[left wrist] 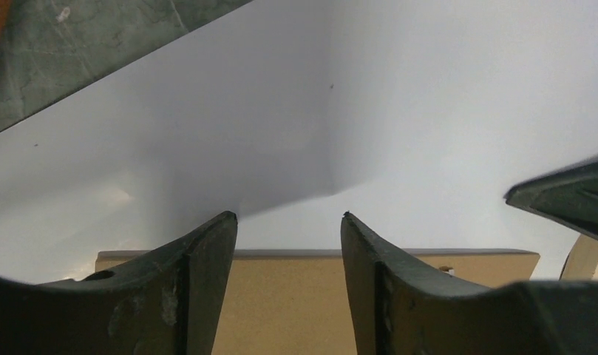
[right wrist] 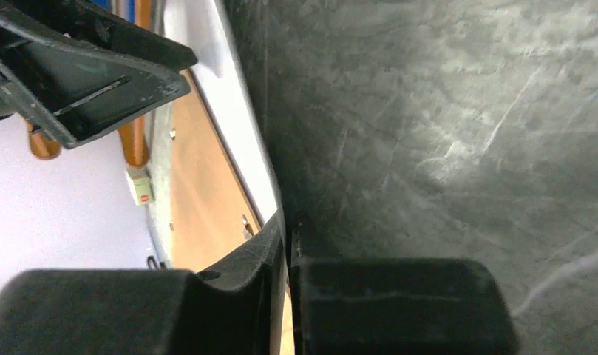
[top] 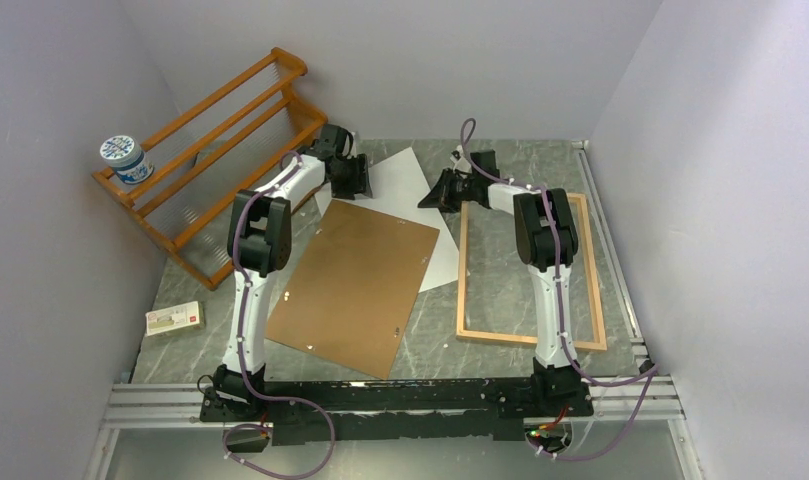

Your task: Put the photo into the frame

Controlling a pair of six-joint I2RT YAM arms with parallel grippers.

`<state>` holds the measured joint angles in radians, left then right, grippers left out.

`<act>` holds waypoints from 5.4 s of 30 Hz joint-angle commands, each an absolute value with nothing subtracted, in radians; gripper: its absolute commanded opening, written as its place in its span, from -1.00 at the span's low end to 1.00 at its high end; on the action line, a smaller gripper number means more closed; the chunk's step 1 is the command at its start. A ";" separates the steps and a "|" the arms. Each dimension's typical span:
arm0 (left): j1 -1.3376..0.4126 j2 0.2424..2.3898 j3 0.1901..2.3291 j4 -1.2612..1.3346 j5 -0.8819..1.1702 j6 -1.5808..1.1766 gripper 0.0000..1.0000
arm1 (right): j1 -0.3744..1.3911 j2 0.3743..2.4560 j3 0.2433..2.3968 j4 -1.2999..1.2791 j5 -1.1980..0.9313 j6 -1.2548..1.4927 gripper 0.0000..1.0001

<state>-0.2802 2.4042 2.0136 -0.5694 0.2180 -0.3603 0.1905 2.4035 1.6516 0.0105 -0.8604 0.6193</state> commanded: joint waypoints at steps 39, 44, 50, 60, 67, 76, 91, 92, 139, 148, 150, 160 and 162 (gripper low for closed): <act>-0.255 1.924 1.608 -0.676 0.190 -0.358 0.65 | 0.279 1.835 1.412 0.112 -0.354 0.453 -1.00; -0.260 1.905 1.591 -0.649 0.274 -0.379 0.63 | 0.277 1.746 1.444 -0.008 -0.155 0.453 -1.00; -0.328 1.916 1.602 -0.616 0.335 -0.389 0.62 | 0.244 1.620 1.486 -0.186 0.077 0.425 -1.00; -0.537 2.069 1.733 -0.535 0.463 -0.483 0.54 | 0.181 1.348 1.490 -0.469 0.447 0.419 -1.00; -0.660 2.246 1.869 -0.507 0.479 -0.526 0.44 | 0.178 1.155 1.472 -0.687 0.645 0.464 -1.00; -0.754 2.396 1.983 -0.470 0.454 -0.610 0.33 | 0.178 0.970 1.423 -0.886 0.718 0.506 -1.00; -0.843 2.518 2.084 -0.554 0.269 -0.640 0.13 | 0.178 0.901 1.372 -1.007 0.643 0.615 -1.00; -0.845 2.523 2.085 -0.551 0.274 -0.639 0.14 | 0.179 0.902 1.371 -1.009 0.641 0.619 -1.00; -0.566 2.131 1.738 -0.680 0.415 -0.518 0.28 | 0.176 1.345 1.799 -0.965 -0.019 0.648 -1.00; -0.437 2.036 1.777 -0.658 0.438 -0.530 0.52 | 0.033 1.317 1.551 -0.760 -0.283 0.794 -1.00; -0.422 2.048 1.775 -0.654 0.448 -0.535 0.52 | -0.046 1.295 1.438 -0.717 -0.366 0.798 -1.00; -0.416 2.126 1.783 -0.631 0.487 -0.528 0.74 | -0.222 1.269 1.071 -0.696 -0.342 0.542 -1.00; -0.416 2.139 1.779 -0.611 0.502 -0.531 0.76 | -0.233 1.286 1.051 -0.707 -0.283 0.485 -1.00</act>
